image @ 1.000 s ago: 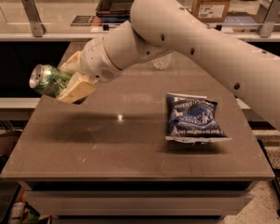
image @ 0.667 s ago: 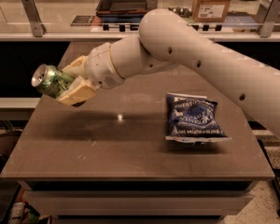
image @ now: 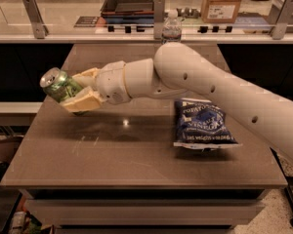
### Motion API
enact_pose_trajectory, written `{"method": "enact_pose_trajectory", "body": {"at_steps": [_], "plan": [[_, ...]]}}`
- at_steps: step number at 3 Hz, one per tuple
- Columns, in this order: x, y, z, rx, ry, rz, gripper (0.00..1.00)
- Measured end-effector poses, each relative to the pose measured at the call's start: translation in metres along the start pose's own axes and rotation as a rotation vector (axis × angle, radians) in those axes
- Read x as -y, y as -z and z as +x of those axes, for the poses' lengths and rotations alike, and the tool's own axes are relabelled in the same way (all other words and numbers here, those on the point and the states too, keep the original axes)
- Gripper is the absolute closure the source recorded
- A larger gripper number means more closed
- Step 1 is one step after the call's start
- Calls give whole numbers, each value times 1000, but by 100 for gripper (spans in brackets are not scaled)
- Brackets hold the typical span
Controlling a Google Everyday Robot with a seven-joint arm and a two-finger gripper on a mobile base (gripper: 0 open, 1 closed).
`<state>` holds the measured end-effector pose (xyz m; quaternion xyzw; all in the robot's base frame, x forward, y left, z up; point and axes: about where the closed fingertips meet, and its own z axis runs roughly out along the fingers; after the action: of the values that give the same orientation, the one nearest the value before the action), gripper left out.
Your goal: Place green can upright
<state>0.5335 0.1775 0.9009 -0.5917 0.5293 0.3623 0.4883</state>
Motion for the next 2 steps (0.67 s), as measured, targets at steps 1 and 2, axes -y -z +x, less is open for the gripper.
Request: {"method": "enact_pose_trajectory", "body": {"at_steps": [1, 2], "plan": [[4, -3, 10, 44, -58, 42, 100], [6, -7, 18, 72, -104, 75, 100]]}}
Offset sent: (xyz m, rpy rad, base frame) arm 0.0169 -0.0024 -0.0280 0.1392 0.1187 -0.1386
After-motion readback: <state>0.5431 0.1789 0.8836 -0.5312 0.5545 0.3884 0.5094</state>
